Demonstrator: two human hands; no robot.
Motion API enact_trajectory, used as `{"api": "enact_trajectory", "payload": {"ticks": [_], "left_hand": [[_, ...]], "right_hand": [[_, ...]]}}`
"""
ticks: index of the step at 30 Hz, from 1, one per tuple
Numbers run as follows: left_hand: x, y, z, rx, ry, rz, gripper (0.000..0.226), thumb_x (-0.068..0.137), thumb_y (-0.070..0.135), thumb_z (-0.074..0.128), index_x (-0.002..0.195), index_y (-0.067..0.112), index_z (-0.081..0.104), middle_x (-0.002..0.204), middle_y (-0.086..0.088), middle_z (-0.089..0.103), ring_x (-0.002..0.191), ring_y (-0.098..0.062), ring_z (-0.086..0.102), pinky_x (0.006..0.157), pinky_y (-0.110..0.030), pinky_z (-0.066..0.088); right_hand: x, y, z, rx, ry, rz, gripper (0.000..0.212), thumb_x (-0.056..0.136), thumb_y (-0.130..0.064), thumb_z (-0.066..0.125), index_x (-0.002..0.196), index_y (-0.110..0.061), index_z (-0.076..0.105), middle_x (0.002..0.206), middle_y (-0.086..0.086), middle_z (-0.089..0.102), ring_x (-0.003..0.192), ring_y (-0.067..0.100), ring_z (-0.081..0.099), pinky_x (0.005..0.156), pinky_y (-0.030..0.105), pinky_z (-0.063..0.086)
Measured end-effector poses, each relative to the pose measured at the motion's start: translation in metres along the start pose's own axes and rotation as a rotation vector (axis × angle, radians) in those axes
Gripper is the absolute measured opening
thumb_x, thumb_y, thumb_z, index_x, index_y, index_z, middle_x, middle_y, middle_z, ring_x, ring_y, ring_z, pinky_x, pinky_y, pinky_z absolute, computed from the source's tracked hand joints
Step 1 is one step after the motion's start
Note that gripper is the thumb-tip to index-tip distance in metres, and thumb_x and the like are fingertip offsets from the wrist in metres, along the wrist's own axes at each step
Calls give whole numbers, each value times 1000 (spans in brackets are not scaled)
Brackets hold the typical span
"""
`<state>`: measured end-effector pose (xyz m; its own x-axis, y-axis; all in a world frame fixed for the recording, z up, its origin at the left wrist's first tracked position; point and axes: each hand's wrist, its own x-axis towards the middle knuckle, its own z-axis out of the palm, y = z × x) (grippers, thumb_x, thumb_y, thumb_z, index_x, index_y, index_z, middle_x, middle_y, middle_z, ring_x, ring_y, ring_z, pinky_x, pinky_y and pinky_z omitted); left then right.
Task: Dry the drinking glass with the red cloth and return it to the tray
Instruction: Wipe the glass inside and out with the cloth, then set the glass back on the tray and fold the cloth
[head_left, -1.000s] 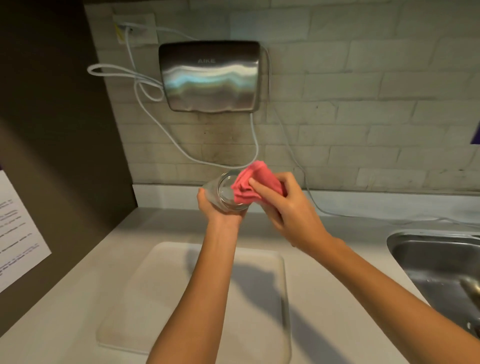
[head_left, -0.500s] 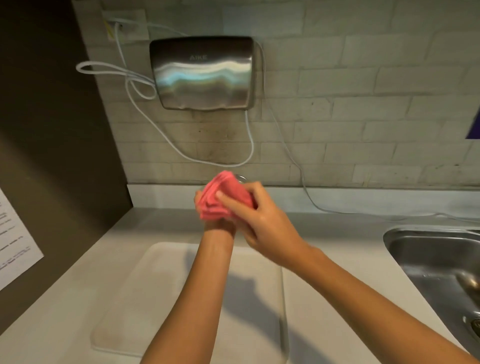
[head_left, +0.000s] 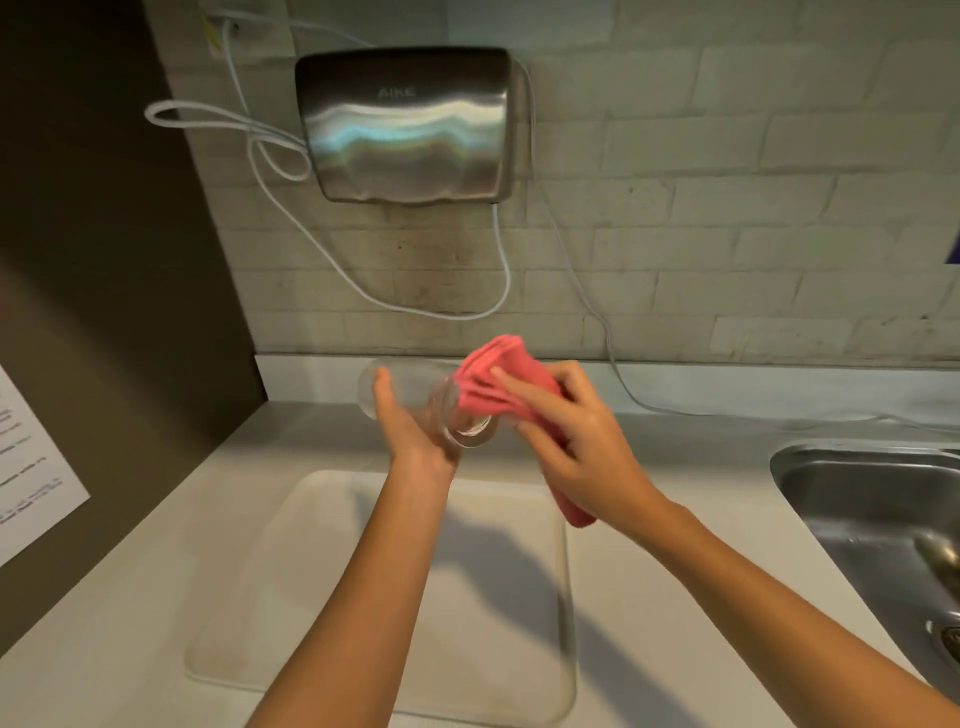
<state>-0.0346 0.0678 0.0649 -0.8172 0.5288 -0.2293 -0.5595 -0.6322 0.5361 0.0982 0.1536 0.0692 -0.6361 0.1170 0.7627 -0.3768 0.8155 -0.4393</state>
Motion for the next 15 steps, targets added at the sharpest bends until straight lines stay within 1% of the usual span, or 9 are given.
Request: {"api": "enact_trajectory", "payload": {"ticks": [2,4,6,7,8,9,10,13,15], "left_hand": [[0,2,-8,39,71,89,52,80,59,55,94,10,59,84,-8,59,71,-24,62,70,-39,56],[2,2,-19,115,108,135,47,73,55,67,91,13,57,76,-4,54,67,-20,58,74,-39,55],[0,-1,-29,171,158,192,38,71,47,73,84,15,58,70,1,57,62,-16,58,64,-33,54],[0,-4,-34,222,193,234,32,73,42,74,79,15,58,65,3,59,59,-14,58,62,-32,52],[-2,-8,-37,274,220,281,28,73,38,75,78,16,59,63,5,61,60,-13,58,64,-33,52],[-4,-13,-41,344,230,340,28,73,35,77,82,16,60,67,4,62,62,-12,59,68,-35,51],[-6,-19,-44,412,222,409,31,72,31,78,90,16,58,77,2,63,66,-11,59,71,-34,51],[-9,-42,-59,707,165,601,54,68,22,82,109,18,47,106,-5,58,82,-13,61,76,-24,48],[-6,-57,-73,868,133,664,66,63,23,85,114,14,46,114,-8,56,97,-21,60,83,-29,49]], "right_hand": [[-3,6,-8,83,129,186,38,88,-25,55,126,-26,51,98,-2,46,91,-8,46,86,2,32],[-6,11,-16,142,204,353,34,91,-21,57,124,-29,53,99,1,50,94,-2,50,83,0,32],[-10,15,-22,183,247,442,33,92,-20,55,121,-36,53,95,-5,51,96,8,51,82,1,34],[-13,16,-24,201,265,470,33,93,-20,54,118,-41,52,92,-7,51,95,10,52,82,4,36],[-16,17,-26,220,279,494,32,93,-21,53,116,-43,52,91,-8,51,94,11,52,83,9,37],[-20,17,-27,231,290,513,31,93,-21,53,114,-44,53,91,-8,52,94,11,53,85,13,38],[-24,17,-28,237,293,528,31,93,-21,53,112,-46,53,93,-8,52,95,10,53,86,15,39],[-38,17,-31,249,300,566,33,93,-20,53,103,-52,54,96,-14,55,88,-1,53,83,10,40],[-46,19,-34,252,316,601,31,93,-21,53,104,-51,55,100,-14,57,91,2,54,85,15,41]]}}
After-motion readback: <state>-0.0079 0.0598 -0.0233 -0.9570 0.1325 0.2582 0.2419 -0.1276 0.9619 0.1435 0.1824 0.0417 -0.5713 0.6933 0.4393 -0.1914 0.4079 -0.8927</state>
